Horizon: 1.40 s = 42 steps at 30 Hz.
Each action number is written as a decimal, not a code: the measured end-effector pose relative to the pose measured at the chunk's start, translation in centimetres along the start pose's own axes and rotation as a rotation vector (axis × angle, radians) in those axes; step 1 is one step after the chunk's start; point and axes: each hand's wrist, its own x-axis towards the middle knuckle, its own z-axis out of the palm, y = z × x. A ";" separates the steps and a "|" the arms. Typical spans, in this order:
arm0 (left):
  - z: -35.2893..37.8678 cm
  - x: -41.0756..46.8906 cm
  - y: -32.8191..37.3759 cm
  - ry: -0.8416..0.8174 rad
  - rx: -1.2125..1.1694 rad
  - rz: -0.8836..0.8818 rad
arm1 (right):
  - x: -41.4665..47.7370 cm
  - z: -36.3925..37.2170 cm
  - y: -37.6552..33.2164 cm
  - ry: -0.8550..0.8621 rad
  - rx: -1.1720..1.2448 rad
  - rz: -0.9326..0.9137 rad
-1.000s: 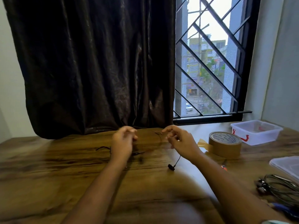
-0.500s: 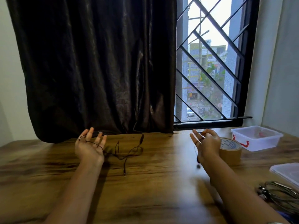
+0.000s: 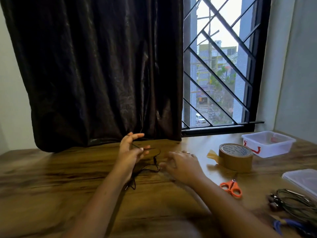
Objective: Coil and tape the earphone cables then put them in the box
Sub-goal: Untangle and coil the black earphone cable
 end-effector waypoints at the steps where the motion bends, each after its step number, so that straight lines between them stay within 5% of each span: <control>1: 0.3 -0.3 0.1 -0.028 0.020 0.016 | -0.2 0.3 -0.6 -0.002 0.012 0.012; 12: 2.4 -2.7 2.9 -0.366 -0.299 -0.074 | -0.6 1.8 -2.7 -0.031 0.436 -0.028; 19: 1.4 -1.8 3.3 -0.253 -0.315 -0.014 | -0.7 1.8 -3.1 -0.139 0.392 -0.136; 22: -0.7 -0.2 1.7 0.013 0.101 0.044 | -0.4 0.9 -2.2 0.041 0.148 -0.119; 24: -2.6 0.4 0.7 0.195 0.677 0.120 | -0.1 0.3 -1.3 0.162 0.152 -0.088; 27: -3.9 0.3 -0.4 0.280 1.493 0.115 | 0.2 0.1 -0.4 0.236 0.340 -0.033; 29: -3.2 0.0 -0.5 0.275 1.642 0.233 | 0.4 0.3 -0.2 0.236 0.325 -0.049; 32: -0.5 -0.8 -0.2 -0.057 1.281 0.429 | 0.5 0.5 -0.6 0.235 0.290 -0.140; 35: 2.2 -2.2 -0.9 -0.329 0.934 0.374 | 0.5 0.4 -0.9 0.269 0.378 -0.249; 42: 1.4 -1.0 -1.9 -0.143 0.614 0.314 | 0.9 0.0 -0.7 0.292 0.680 -0.248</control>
